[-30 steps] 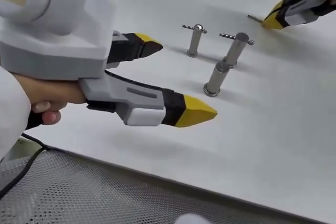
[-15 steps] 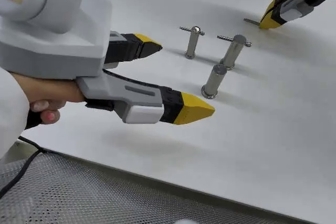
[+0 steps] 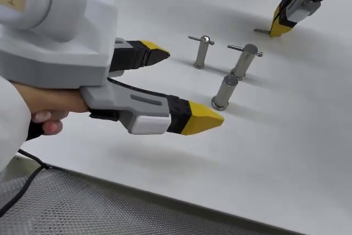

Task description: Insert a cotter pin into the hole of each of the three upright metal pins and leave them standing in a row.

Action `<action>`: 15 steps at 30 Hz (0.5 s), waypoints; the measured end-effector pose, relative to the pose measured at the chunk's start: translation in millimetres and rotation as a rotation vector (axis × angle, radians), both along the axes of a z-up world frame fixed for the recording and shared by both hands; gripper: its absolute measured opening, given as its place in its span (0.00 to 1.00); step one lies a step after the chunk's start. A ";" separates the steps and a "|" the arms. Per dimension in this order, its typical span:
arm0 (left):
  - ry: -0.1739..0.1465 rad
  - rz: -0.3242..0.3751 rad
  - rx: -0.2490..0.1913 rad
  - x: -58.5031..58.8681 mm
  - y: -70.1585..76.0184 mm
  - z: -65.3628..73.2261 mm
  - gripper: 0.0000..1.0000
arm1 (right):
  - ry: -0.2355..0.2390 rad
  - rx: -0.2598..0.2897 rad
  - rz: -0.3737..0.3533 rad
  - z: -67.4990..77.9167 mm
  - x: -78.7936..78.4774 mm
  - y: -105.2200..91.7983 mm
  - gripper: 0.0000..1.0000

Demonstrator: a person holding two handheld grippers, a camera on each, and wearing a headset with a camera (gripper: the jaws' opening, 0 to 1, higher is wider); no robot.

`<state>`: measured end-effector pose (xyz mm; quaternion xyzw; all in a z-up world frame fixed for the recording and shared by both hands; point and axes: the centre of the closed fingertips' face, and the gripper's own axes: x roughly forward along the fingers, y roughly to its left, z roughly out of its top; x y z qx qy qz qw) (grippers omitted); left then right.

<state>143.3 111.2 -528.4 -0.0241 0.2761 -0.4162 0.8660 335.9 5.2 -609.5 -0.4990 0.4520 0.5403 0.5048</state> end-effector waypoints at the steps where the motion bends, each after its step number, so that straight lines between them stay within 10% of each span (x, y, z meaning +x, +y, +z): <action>1: -0.001 0.000 0.000 0.0 0.1 0.2 0.77 | 0.009 -0.002 -0.001 -1.6 6.2 0.6 0.00; 15: -0.009 -0.004 -0.004 1.8 -3.2 3.8 0.75 | -0.012 -0.009 0.016 -4.2 11.3 -1.2 0.00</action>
